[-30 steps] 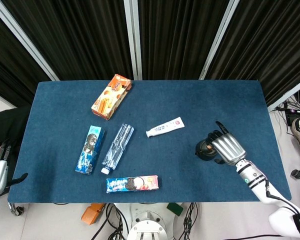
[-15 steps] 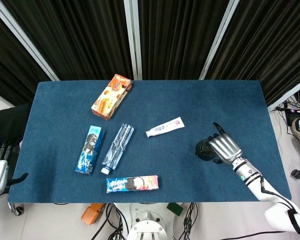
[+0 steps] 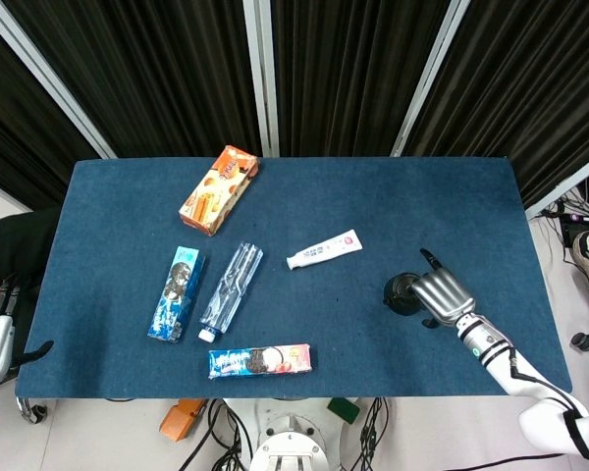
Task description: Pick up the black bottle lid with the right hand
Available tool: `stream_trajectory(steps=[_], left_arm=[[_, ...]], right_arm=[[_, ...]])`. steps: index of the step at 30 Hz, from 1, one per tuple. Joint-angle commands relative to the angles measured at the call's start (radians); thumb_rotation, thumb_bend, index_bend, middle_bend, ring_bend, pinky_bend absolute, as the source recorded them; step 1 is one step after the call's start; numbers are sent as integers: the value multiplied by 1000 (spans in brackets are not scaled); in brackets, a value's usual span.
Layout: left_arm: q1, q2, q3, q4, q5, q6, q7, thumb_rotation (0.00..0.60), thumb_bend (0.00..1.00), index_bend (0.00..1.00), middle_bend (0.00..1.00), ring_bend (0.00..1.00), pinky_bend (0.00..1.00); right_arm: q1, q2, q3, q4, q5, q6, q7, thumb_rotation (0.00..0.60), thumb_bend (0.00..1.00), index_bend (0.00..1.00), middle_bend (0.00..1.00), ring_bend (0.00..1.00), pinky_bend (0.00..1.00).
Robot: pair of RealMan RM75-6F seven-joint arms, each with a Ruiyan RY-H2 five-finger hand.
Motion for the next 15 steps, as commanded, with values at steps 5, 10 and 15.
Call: stream_trajectory(steps=[5,10,15], left_arm=[[0,3,-2,-2,-1,1,0,600,130,0,0,0,0],[-1,4,-2,-3,-4,-4,-3,600,130,0,0,0,0],[-3,5,-3,-3,-7,-8,-5,600,130,0,0,0,0]], right_arm=[[8,0,-5,-2,18,-11,8,600,0,861,720,732,109],[18,1,-1,-4,30,-28,52,600,0,950,819,851,165],[32,6,8,-2,29,-47,133,600,0,1000,897,938,242]])
